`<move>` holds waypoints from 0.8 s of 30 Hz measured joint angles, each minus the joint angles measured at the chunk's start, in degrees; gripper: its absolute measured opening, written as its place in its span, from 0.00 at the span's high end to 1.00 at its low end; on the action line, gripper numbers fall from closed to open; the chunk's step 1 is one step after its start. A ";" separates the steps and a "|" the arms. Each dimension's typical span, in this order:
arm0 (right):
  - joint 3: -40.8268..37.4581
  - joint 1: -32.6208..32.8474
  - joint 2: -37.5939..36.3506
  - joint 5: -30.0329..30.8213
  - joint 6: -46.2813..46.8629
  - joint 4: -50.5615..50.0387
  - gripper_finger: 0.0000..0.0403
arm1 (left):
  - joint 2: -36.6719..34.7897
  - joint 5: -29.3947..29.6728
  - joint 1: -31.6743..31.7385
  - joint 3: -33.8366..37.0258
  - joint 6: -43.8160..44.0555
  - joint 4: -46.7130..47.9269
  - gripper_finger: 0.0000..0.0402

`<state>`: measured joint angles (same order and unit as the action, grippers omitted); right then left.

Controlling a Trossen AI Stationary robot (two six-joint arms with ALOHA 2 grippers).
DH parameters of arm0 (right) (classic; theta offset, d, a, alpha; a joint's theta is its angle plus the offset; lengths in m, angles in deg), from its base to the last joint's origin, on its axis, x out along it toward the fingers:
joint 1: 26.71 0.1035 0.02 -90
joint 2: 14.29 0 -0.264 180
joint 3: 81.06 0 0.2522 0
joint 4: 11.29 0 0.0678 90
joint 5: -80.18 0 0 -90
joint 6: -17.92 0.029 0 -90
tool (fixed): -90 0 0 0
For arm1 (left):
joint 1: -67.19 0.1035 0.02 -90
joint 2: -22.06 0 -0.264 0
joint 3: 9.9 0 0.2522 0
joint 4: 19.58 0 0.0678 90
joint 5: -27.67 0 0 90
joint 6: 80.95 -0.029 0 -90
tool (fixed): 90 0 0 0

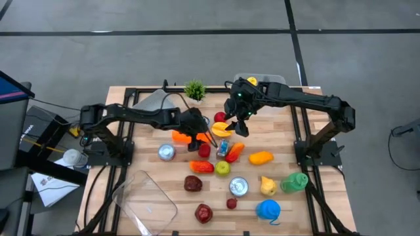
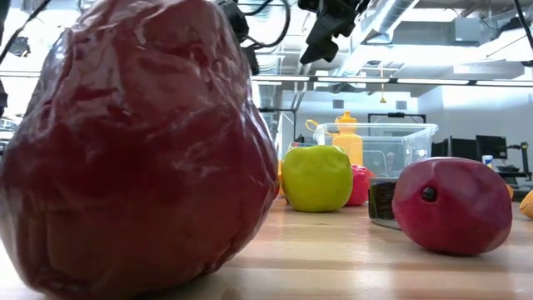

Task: Pick & Place Food Item
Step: Put the orange tumbler into the top transparent bin

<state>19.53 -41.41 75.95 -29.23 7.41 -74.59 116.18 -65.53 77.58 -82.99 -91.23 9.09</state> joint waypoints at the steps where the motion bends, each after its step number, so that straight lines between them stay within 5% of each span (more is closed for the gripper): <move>1: 0.00 0.09 0.00 0.01 0.01 -0.10 0.43 | 0.25 -0.28 0.37 0.05 -0.10 0.85 0.16; 24: 0.00 0.53 -0.02 -0.02 0.48 -1.47 0.43 | 9.60 -3.28 2.02 0.08 -3.91 2.14 0.23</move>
<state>19.53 -40.89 75.93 -29.24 7.89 -76.07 125.78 -68.81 79.60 -82.91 -95.14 11.23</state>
